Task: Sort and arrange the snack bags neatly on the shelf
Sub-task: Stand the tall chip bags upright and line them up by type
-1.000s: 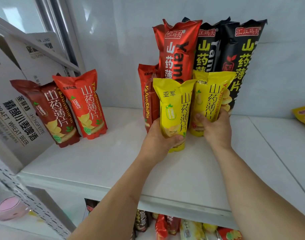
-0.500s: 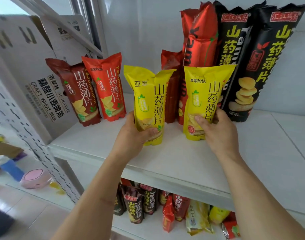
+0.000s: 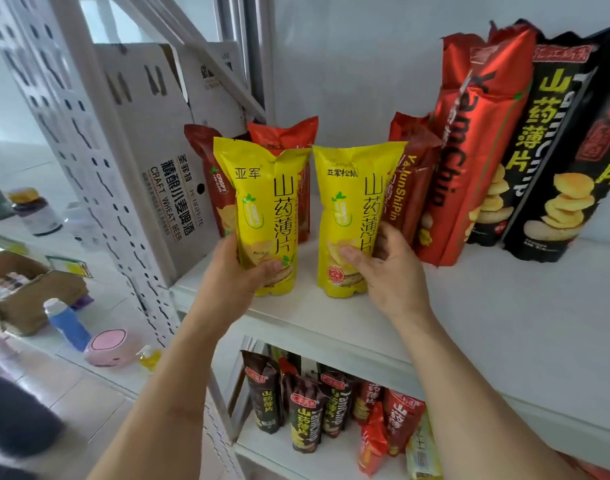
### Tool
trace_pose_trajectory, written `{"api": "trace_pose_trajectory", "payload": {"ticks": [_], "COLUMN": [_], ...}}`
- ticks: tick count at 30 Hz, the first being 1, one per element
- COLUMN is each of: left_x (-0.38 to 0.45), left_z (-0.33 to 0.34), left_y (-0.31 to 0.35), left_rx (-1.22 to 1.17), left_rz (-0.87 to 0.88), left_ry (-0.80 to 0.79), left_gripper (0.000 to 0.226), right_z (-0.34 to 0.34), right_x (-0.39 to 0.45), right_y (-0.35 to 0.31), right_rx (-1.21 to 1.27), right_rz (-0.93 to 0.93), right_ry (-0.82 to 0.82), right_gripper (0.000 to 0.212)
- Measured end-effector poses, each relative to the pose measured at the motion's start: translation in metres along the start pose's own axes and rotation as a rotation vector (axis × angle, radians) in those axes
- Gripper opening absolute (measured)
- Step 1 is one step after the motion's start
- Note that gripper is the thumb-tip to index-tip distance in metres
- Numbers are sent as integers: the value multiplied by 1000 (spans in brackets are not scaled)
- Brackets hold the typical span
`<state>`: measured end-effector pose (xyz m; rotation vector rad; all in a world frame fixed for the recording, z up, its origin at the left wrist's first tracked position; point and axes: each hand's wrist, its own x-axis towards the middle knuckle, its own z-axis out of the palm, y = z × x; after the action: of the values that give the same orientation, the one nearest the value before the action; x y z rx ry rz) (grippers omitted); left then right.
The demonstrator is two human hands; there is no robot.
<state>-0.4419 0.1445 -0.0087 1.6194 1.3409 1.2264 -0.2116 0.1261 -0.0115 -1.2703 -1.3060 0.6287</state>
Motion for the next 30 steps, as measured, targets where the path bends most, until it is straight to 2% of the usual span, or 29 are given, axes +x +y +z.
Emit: {"api": "trace_pose_trajectory", "payload": {"ticks": [2, 4, 8, 15, 21, 26, 28, 30], "left_x": [4, 6, 13, 23, 26, 23, 19, 10], "left_z": [-14, -25, -43, -62, -64, -64, -65, -62], "left_y": [-7, -11, -18, -28, -32, -36, -39, -41], "left_rx": [17, 20, 52, 74, 86, 137, 190, 358], "left_rz": [-16, -27, -6, 19, 31, 6, -23, -34], "left_ry": [18, 33, 56, 133, 112, 110, 127, 169], "left_gripper": [36, 36, 40, 64, 50, 56, 66, 65], "right_z": [21, 39, 65, 94, 109, 109, 107, 102], "right_x": [4, 7, 13, 20, 24, 24, 22, 17], "right_y": [-1, -4, -11, -17, -20, -22, -23, -22], "right_rx": [12, -6, -20, -22, 2, -16, -62, -141], "right_rz": [-1, -6, -2, 20, 38, 52, 61, 92], "right_ry": [-16, -30, -49, -63, -65, -78, -101, -125], "right_gripper": [54, 62, 58, 50, 58, 63, 65, 71]}}
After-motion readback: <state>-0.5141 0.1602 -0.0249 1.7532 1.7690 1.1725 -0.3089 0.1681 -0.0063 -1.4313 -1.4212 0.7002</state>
